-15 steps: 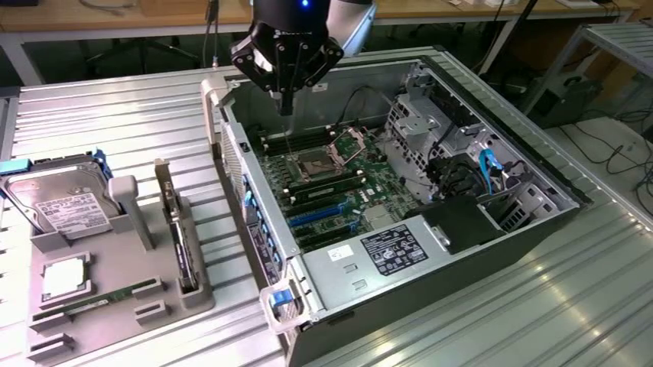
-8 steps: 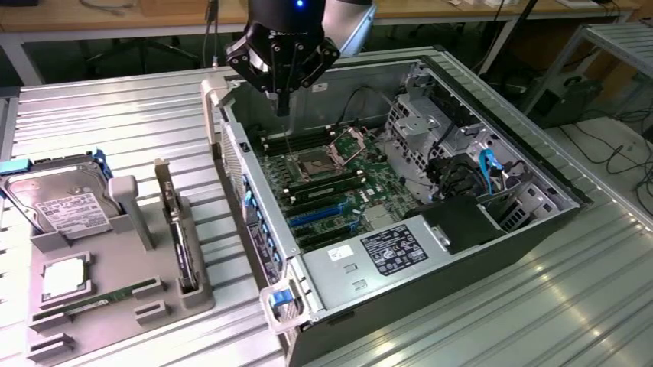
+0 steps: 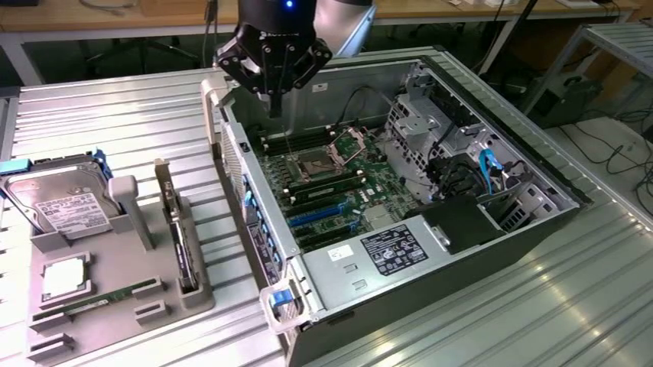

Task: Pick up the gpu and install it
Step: 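Reach for the gpu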

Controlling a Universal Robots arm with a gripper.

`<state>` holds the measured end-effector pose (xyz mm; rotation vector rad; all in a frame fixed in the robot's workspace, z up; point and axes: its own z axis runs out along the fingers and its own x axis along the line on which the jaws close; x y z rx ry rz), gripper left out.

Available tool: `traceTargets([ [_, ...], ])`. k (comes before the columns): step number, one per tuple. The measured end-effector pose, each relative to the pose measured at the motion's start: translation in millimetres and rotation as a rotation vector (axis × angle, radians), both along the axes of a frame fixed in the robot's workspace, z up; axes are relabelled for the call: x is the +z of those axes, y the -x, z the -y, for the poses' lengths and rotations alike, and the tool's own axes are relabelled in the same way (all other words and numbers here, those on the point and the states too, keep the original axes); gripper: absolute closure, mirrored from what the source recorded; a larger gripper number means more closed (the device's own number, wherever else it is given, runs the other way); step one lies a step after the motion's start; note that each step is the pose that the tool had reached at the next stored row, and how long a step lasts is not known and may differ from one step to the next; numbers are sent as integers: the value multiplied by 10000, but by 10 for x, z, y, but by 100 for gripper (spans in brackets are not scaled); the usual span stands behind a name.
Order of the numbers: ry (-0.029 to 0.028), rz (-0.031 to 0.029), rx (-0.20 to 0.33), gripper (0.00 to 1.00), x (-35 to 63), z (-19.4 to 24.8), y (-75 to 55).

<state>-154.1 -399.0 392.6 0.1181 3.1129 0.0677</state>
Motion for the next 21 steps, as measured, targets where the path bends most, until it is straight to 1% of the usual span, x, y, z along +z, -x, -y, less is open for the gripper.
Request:
traceTargets([
  [12, 1, -2, 7, 89, -3, 5, 189],
  [21, 0, -1, 45, 89, -7, 52, 345],
])
